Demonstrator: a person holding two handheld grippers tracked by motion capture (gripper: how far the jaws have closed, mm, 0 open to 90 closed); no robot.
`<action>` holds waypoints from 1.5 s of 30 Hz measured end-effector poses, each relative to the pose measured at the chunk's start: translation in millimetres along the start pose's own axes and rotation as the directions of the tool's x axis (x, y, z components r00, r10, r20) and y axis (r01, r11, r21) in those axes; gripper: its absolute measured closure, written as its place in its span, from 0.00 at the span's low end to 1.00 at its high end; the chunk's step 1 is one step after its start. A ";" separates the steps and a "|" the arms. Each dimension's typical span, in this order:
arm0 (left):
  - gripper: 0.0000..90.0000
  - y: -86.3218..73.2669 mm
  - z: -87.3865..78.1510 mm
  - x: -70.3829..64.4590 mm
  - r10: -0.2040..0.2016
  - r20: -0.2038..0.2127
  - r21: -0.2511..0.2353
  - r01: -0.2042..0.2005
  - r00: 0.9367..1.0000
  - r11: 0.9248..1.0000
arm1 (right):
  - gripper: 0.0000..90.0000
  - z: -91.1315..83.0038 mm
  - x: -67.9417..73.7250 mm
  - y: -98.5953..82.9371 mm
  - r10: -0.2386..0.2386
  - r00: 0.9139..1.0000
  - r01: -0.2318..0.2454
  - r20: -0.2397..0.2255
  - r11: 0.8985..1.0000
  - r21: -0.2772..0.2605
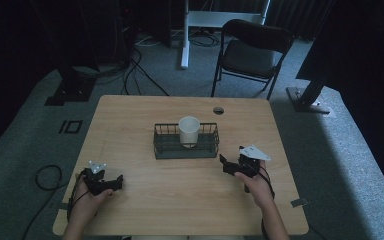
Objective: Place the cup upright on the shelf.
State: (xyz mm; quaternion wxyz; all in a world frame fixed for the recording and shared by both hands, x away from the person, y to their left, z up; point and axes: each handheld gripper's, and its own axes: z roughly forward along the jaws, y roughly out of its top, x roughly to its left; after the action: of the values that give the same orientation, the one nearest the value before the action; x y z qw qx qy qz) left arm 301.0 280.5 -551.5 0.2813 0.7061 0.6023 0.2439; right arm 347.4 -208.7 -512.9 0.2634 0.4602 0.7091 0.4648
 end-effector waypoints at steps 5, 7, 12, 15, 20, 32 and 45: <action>0.03 0.0 0.0 0.0 0.000 0.000 0.000 0.000 1.000 1.000 | 0.12 -3.6 -9.3 -8.7 -0.006 1.000 0.005 0.020 0.999 0.037; 0.03 0.0 0.0 0.0 0.001 0.000 0.000 -0.001 1.000 1.000 | 0.12 -5.9 -13.2 -12.0 0.007 1.000 -0.008 0.024 0.999 0.043; 0.03 0.0 0.0 0.0 0.001 0.000 0.000 -0.001 1.000 1.000 | 0.12 -11.9 -22.3 -21.9 0.011 0.999 -0.015 0.050 0.997 0.078; 0.03 0.0 0.0 0.0 0.001 0.000 0.000 -0.001 1.000 1.000 | 0.12 -16.2 -27.0 -26.0 0.033 0.998 -0.038 0.059 0.995 0.087; 0.03 0.0 0.0 0.0 0.001 0.000 0.000 -0.001 1.000 1.000 | 0.12 -22.1 -32.8 -31.6 0.058 0.996 -0.065 0.068 0.992 0.107; 0.03 0.0 0.0 0.0 0.001 0.000 0.000 -0.001 1.000 1.000 | 0.12 -35.1 -42.7 -48.4 0.052 0.992 -0.071 0.118 0.983 0.169; 0.03 0.0 0.0 0.0 0.001 0.000 0.000 -0.001 1.000 1.000 | 0.12 -46.4 -64.1 -60.5 0.060 0.964 -0.117 0.260 0.971 0.210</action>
State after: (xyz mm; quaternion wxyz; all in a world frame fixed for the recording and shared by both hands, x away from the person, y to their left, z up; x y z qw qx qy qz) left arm 301.0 280.6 -551.5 0.2812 0.7064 0.6021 0.2439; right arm 313.6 -294.3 -551.0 0.2763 0.5737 0.6963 0.3313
